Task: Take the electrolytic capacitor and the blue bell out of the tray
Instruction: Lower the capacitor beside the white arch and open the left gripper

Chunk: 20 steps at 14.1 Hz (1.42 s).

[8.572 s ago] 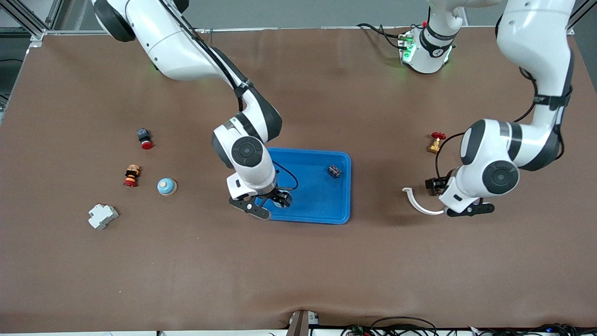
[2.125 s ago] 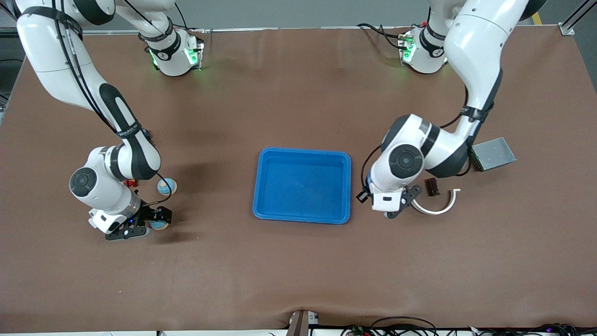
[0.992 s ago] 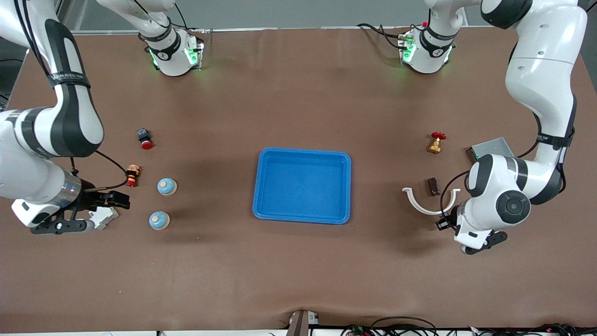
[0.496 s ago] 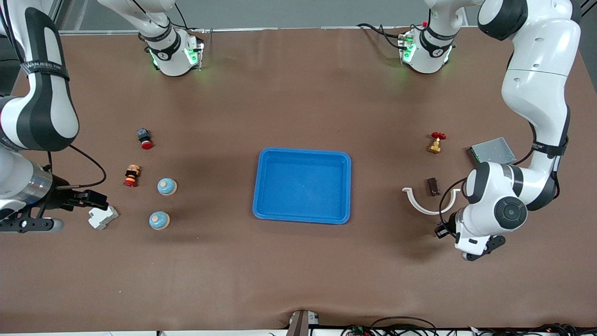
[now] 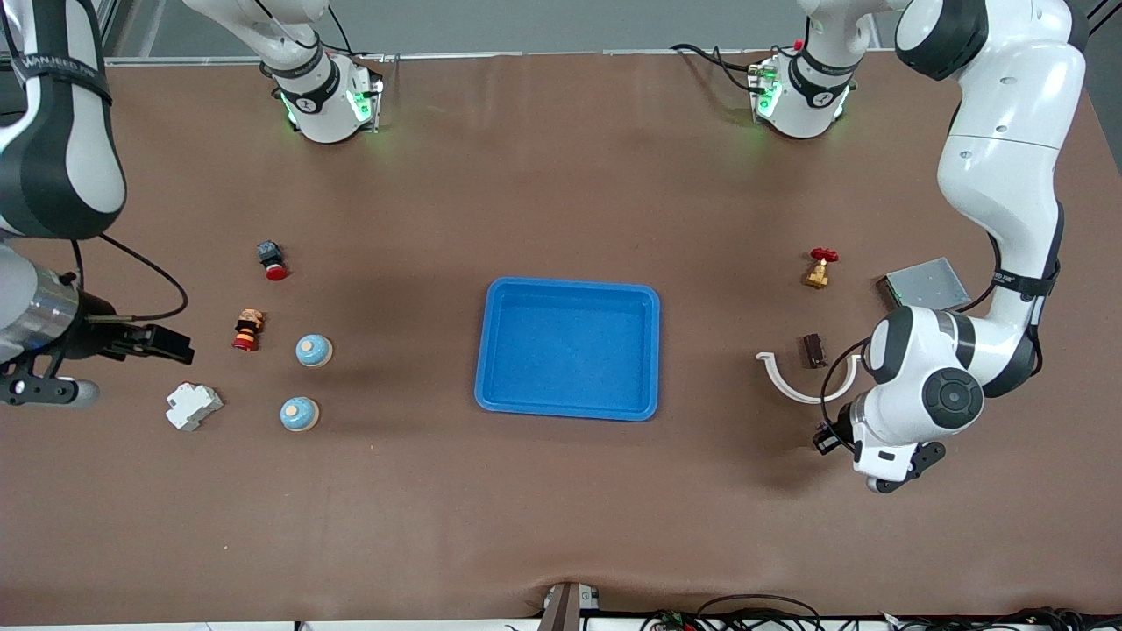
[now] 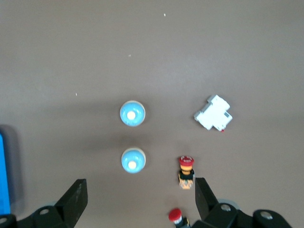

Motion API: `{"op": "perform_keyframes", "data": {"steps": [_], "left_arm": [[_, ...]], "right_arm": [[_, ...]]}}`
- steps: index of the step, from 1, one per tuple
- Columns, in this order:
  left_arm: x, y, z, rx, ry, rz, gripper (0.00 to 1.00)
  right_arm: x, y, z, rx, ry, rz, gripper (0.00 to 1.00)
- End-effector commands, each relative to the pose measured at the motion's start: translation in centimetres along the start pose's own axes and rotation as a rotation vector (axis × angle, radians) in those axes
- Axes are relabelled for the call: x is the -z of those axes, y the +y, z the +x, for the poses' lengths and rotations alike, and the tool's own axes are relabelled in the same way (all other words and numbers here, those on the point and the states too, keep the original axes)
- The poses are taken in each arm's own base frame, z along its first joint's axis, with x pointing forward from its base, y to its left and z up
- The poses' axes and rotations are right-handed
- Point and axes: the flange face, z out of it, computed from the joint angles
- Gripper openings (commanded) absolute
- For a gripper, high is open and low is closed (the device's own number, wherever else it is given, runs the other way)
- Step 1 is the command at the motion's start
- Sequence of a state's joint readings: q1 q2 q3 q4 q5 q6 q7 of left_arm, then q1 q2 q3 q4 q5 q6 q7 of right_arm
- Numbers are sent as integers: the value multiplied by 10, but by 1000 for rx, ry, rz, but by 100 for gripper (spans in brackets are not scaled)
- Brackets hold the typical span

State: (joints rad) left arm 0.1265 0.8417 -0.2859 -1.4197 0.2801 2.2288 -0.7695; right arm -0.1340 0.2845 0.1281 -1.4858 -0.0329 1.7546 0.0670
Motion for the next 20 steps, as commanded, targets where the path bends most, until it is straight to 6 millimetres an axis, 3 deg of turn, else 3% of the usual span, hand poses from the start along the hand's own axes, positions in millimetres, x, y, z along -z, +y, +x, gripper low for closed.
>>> {"op": "perform_keyframes", "data": {"steps": [1, 4, 7, 8, 9, 11, 13, 17, 20], "left_arm": [[-3, -1, 5, 20, 24, -13, 0], [-7, -1, 2, 42, 27, -22, 0], [-14, -6, -1, 59, 36, -33, 0], [-13, -6, 0, 59, 37, -34, 5], [-12, -6, 0, 59, 38, -33, 27], [-8, -7, 3, 50, 43, -37, 100], [-6, -19, 12, 65, 47, -34, 100], [8, -22, 16, 63, 55, -30, 100], [26, -55, 40, -35, 85, -25, 100]], "right_arm": [[29, 1, -23, -13, -7, -3, 100], [53, -2, -38, -9, -6, -10, 100], [61, 0, -46, -12, -17, -12, 100], [61, -2, -46, -9, -18, -13, 100], [62, -2, -47, -11, -18, -13, 100], [62, 3, -50, -18, -19, -14, 100], [65, 7, -51, -27, -14, -20, 100], [63, 5, -53, -25, -17, -20, 100], [62, 2, -53, -24, -19, -25, 100]]}}
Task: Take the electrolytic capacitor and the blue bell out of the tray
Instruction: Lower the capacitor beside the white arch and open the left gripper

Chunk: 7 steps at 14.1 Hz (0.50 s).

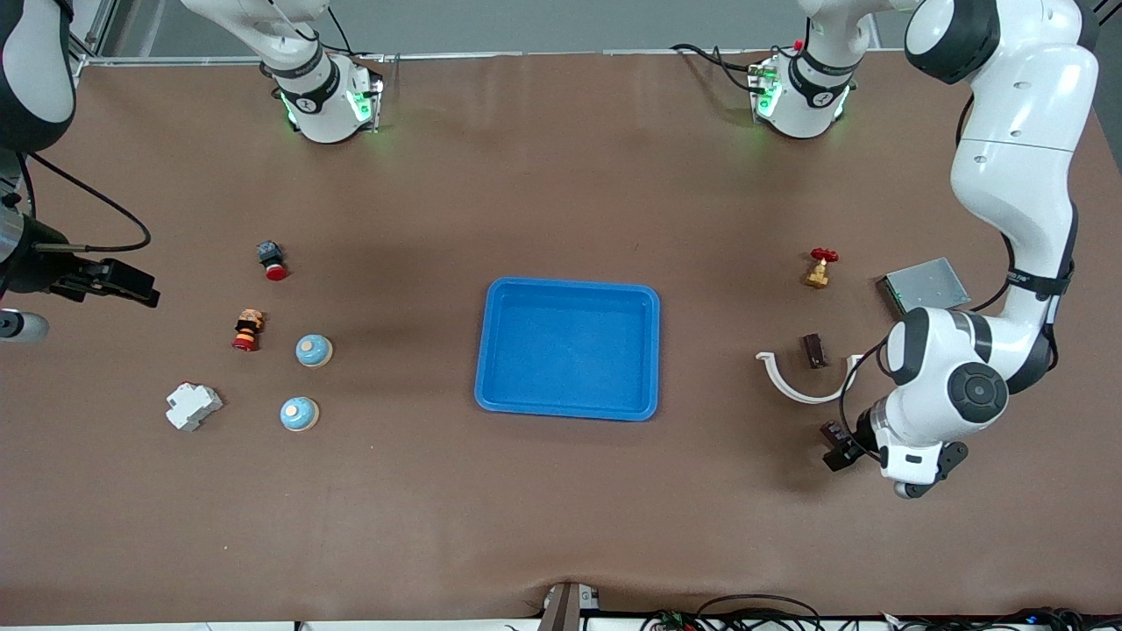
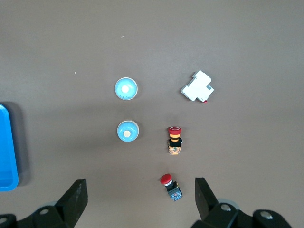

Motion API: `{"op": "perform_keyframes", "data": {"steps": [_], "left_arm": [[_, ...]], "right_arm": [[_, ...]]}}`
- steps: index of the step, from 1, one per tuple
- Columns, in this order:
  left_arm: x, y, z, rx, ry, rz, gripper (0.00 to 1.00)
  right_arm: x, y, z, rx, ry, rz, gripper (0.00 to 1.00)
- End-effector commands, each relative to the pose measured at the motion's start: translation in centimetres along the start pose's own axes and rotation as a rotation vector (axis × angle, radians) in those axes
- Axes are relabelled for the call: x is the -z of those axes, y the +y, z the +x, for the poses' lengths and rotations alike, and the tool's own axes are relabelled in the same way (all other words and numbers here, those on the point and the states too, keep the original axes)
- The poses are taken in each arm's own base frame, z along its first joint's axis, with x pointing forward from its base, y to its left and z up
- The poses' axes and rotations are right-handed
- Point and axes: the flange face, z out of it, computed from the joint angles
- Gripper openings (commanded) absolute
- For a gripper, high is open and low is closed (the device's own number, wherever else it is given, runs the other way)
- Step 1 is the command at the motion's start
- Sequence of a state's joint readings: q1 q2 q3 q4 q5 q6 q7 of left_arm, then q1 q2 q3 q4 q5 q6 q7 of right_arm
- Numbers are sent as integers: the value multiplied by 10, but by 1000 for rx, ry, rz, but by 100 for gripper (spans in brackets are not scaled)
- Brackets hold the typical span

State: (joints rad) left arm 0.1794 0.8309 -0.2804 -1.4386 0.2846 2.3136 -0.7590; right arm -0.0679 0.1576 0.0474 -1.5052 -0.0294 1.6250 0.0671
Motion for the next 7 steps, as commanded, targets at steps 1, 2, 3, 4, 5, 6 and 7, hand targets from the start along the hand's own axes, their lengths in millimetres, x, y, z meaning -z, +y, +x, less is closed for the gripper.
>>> {"op": "perform_keyframes", "data": {"steps": [1, 2, 3, 4, 5, 6, 7], "left_arm": [[28, -41, 29, -140, 36, 18, 100], [37, -61, 42, -213, 46, 20, 100], [44, -83, 55, -272, 50, 24, 100], [55, -99, 62, -315, 37, 41, 100], [74, -109, 65, -366, 21, 65, 100], [94, -118, 67, -412, 14, 82, 100], [111, -128, 70, -430, 7, 97, 100]], "right_arm": [[6, 1, -12, -19, 4, 13, 100], [9, 2, -13, -26, 9, 34, 100], [9, 2, -13, -28, 7, 41, 100], [9, 2, -13, -28, 9, 41, 100], [8, 2, -13, -28, 7, 41, 100], [7, 2, -13, -29, 7, 41, 100], [6, 4, -13, -32, 6, 43, 100]]}}
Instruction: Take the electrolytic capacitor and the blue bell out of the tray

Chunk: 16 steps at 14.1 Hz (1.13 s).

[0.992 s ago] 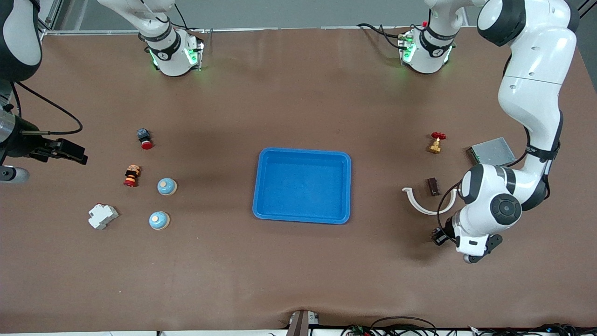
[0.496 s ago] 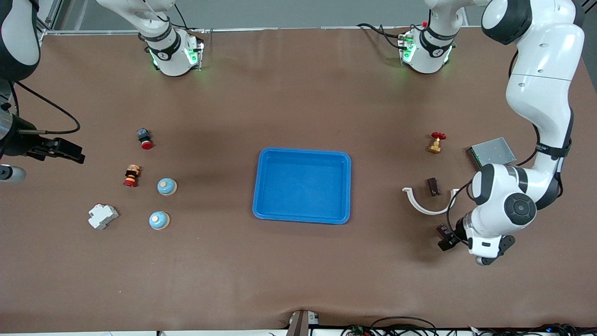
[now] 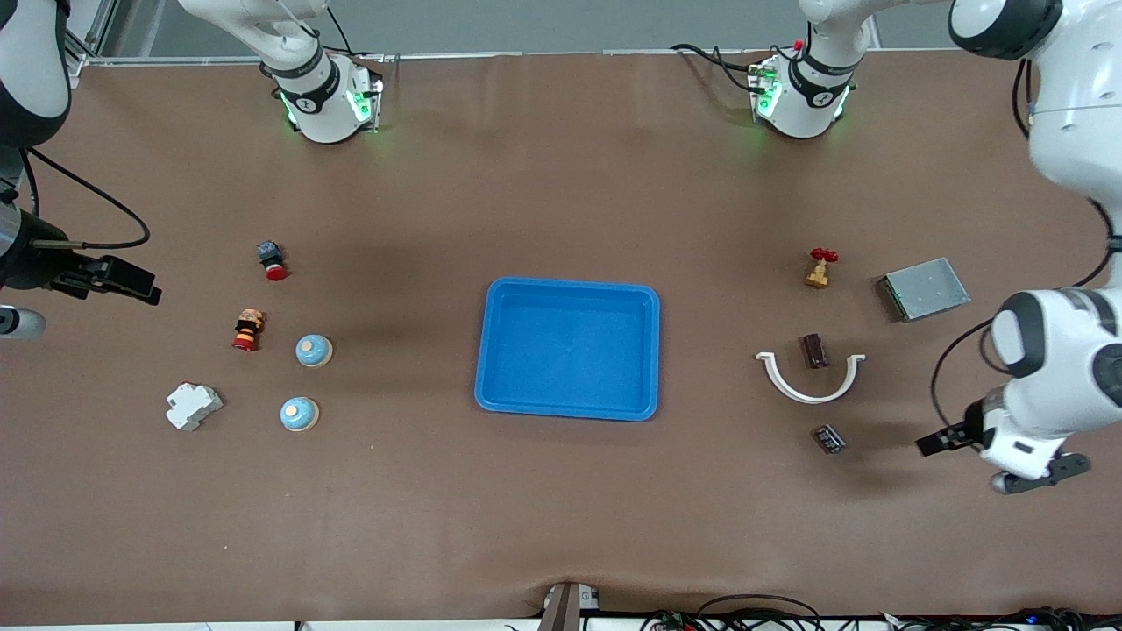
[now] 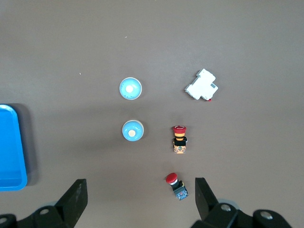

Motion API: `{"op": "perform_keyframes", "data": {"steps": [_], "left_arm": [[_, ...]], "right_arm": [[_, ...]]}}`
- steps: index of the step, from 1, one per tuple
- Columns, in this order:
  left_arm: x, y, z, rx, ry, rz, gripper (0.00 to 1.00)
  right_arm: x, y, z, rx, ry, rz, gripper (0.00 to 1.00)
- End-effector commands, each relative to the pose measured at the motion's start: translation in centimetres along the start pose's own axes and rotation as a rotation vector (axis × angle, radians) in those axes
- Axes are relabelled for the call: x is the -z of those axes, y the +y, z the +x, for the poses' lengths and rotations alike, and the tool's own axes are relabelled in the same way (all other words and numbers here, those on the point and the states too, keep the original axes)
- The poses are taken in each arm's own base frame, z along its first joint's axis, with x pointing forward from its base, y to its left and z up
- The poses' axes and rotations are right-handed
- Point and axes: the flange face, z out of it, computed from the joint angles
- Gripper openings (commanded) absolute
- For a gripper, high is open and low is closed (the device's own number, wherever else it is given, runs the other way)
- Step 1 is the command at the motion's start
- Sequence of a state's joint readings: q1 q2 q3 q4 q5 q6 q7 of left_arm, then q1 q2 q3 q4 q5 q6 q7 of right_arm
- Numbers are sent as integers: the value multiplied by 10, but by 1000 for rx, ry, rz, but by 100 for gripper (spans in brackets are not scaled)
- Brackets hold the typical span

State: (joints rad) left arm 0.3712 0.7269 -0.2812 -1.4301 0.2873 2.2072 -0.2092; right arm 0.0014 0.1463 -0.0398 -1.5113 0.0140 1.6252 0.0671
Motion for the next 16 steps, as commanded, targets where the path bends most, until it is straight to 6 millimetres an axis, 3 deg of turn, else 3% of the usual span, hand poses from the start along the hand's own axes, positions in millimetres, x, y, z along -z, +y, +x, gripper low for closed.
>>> {"op": "perform_keyframes", "data": {"steps": [1, 6, 10, 13, 16], "left_arm": [[60, -11, -9, -76, -27, 54, 100], [138, -33, -36, -165, -151, 100, 100], [226, -55, -71, -145, -202, -1, 100], [279, -55, -101, -160, -241, 12, 100], [312, -49, -123, -156, -262, 3, 100]], "right_arm": [[2, 4, -9, -18, 1, 18, 100], [-1, 6, -9, -20, -3, 30, 100], [-1, 14, -8, 11, 1, 36, 100], [4, 8, -10, 23, 10, 37, 100], [8, 8, -19, 24, 19, 39, 100]]}}
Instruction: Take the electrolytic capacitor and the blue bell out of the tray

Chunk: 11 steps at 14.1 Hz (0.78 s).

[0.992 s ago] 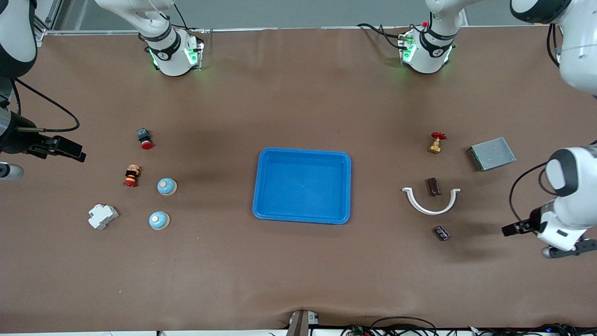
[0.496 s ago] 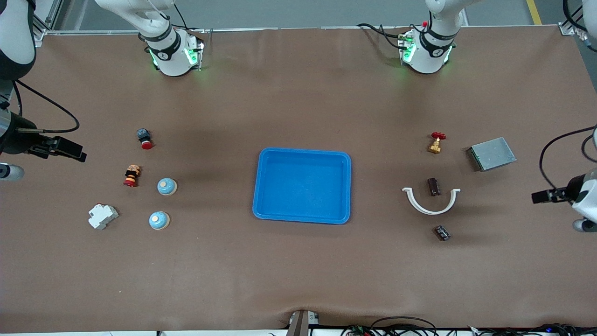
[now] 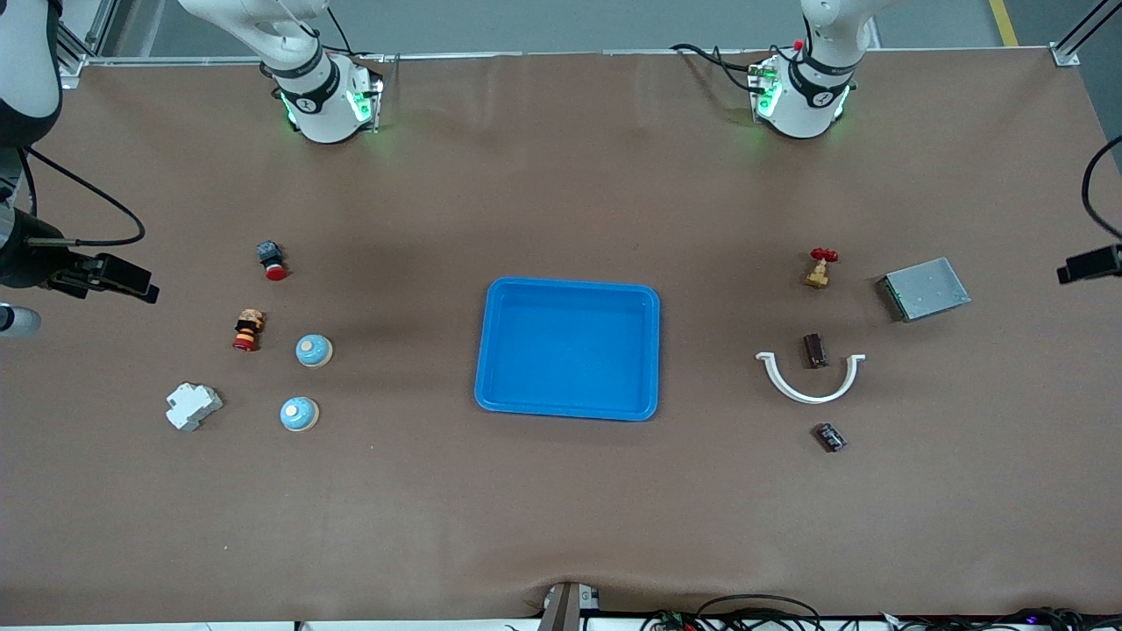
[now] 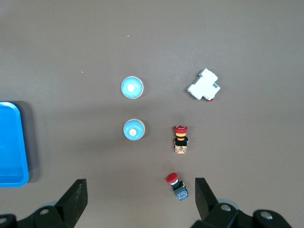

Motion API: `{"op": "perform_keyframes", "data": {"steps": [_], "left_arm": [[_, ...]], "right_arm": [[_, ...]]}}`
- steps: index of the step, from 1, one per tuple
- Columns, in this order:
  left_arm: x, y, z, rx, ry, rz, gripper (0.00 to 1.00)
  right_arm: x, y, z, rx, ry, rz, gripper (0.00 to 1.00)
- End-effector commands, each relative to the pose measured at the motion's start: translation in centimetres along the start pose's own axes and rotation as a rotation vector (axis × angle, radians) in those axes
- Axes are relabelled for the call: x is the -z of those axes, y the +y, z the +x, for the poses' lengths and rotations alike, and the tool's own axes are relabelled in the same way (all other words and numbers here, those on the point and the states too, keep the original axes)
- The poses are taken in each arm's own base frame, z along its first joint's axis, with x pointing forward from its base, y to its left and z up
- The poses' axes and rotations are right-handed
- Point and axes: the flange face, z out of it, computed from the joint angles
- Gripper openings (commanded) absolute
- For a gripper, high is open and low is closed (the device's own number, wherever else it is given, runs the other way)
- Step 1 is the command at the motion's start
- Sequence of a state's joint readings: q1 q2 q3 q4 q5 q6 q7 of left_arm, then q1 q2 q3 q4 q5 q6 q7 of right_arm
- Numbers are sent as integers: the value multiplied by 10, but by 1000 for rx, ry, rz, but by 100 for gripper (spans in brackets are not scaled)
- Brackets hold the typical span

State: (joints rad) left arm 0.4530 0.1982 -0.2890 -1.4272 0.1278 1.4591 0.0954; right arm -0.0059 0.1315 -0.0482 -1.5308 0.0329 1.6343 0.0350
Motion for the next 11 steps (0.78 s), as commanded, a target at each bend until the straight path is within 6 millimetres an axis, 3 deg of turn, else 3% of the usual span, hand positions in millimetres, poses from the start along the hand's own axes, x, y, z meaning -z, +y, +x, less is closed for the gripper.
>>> {"op": "perform_keyframes", "data": {"steps": [1, 5, 9, 11], "left_arm": [[13, 9, -23, -16, -17, -26, 100], [37, 32, -22, -41, 33, -102, 100], [48, 89, -18, -116, 68, -80, 100], [55, 135, -18, -149, 117, -36, 100]], "right_arm": [[5, 3, -20, 6, 21, 21, 100], [4, 2, -27, 8, 40, 21, 100], [24, -11, -29, 30, 72, 21, 100], [30, -11, -31, 30, 89, 24, 100]]}}
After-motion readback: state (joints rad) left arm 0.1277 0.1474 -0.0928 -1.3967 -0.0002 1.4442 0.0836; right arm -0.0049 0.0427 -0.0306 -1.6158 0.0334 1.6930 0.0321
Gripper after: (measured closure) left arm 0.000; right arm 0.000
